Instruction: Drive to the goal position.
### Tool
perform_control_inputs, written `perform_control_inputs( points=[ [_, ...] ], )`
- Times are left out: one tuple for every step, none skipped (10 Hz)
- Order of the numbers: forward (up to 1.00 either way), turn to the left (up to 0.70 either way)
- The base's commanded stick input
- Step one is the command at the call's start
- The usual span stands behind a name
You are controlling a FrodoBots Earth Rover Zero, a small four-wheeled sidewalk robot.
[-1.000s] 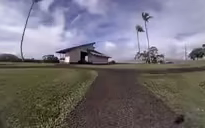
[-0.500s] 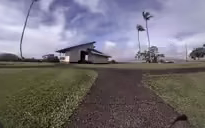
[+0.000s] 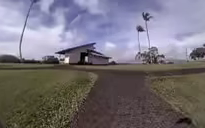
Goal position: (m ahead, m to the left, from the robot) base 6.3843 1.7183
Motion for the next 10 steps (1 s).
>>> perform_control_inputs(
  points=[
    [0.50,0.00],
    [0.50,-0.50],
    [0.50,-0.50],
    [0.50,-0.50],
    [0.50,-0.50],
    [0.50,-0.50],
    [0.50,-0.50],
    [0.50,-0.25],
    [0.50,0.00],
    [0.50,0.00]
  ],
)
